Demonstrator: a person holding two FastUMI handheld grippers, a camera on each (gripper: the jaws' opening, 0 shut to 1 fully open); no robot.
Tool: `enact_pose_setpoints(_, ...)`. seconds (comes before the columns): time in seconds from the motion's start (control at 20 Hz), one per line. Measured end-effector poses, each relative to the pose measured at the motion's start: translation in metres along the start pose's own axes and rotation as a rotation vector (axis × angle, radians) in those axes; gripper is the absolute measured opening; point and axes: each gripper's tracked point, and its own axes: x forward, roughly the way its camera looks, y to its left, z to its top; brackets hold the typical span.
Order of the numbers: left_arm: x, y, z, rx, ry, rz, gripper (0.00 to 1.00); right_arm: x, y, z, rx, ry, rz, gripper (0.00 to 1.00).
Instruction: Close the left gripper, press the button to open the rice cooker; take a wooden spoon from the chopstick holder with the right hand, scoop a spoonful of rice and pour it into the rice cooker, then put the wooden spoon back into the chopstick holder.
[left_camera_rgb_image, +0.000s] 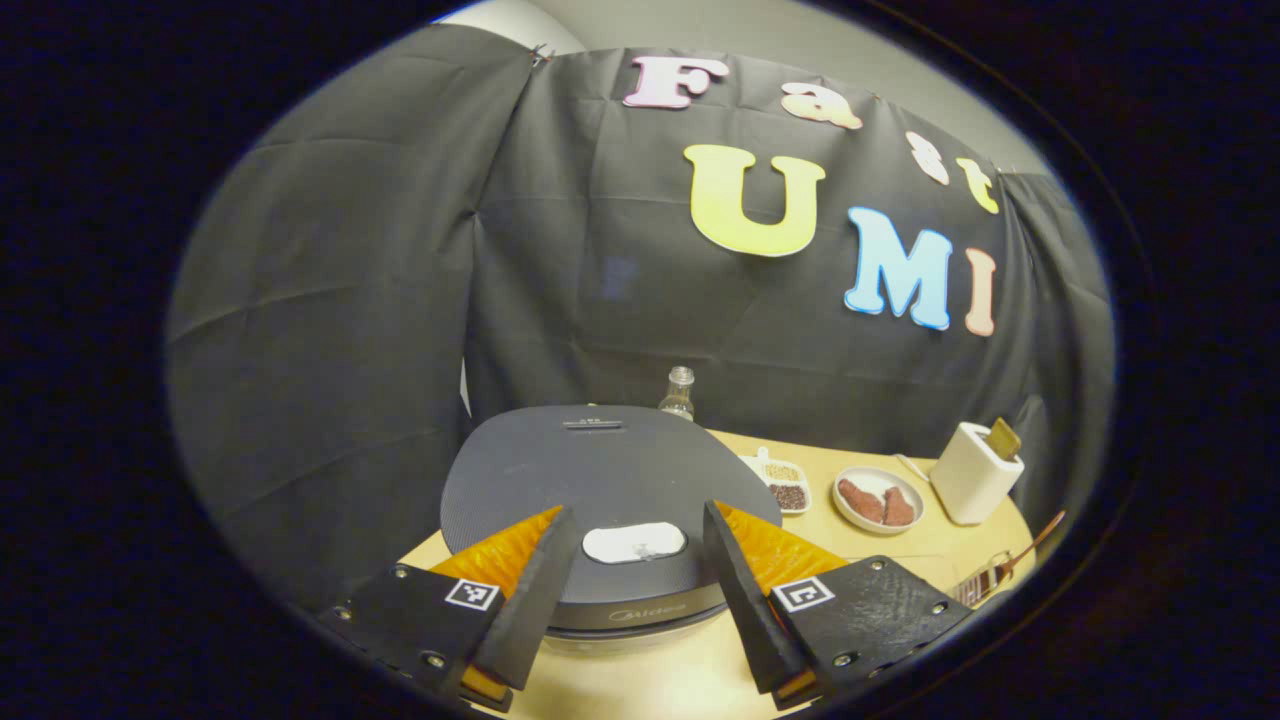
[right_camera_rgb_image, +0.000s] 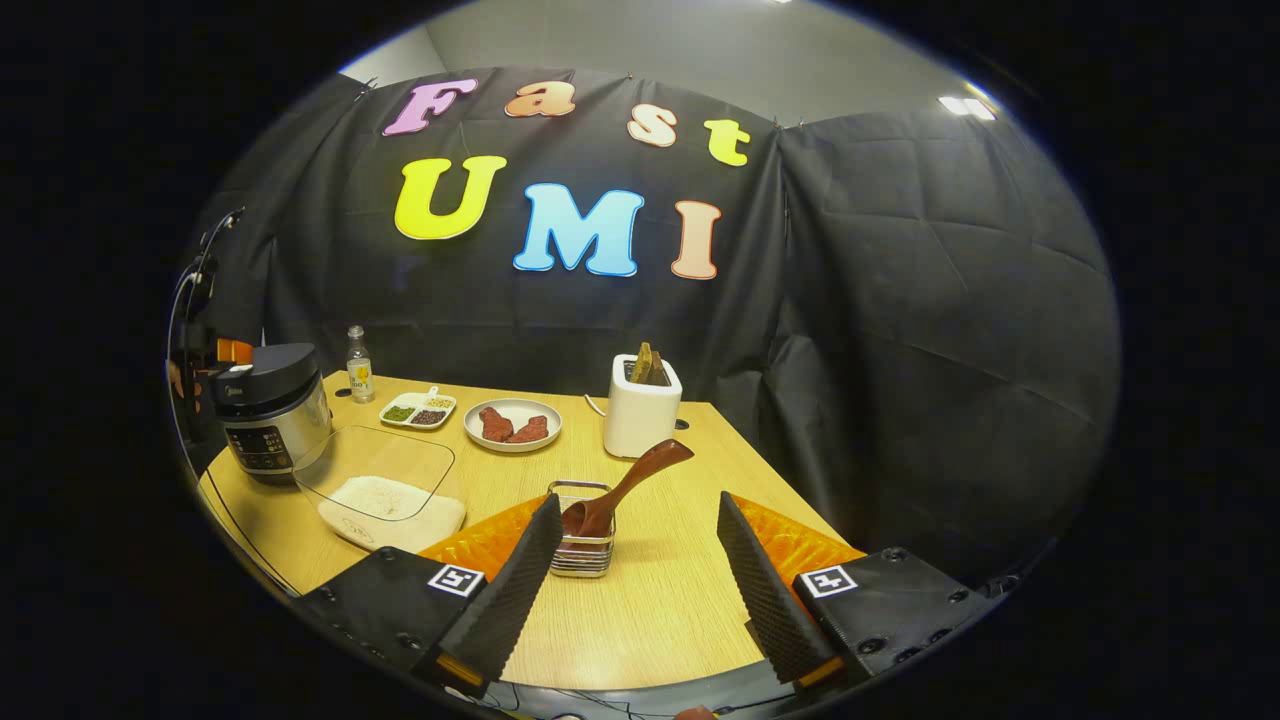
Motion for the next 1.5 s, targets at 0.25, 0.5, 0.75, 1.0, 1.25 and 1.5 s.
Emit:
enact_pose_setpoints(0.25, -0.001, -0.003, -0.008, 0.082, -0.039, 0.026, 0.84, -0.009, 0.0, 0.009, -0.015, -0.024, -0.007, 0.97)
enact_pose_setpoints(0.5, -0.007, -0.002, -0.01, 0.087, -0.053, 0.009, 0.86, -0.016, 0.009, 0.016, -0.008, -0.047, 0.008, 0.97)
enact_pose_setpoints(0.75, -0.033, -0.011, 0.014, 0.109, -0.129, -0.029, 0.82, -0.012, 0.024, 0.039, 0.006, -0.099, 0.038, 0.97)
enact_pose_setpoints(1.0, -0.089, -0.035, 0.061, 0.133, -0.249, -0.111, 0.81, -0.009, 0.045, 0.064, 0.02, -0.14, 0.098, 0.99)
enact_pose_setpoints(1.25, -0.148, -0.047, 0.103, 0.12, -0.352, -0.167, 0.81, -0.001, 0.07, 0.094, 0.047, -0.184, 0.168, 0.99)
enact_pose_setpoints(1.5, -0.192, -0.046, 0.13, 0.105, -0.407, -0.185, 0.82, 0.001, 0.086, 0.123, 0.096, -0.245, 0.215, 0.98)
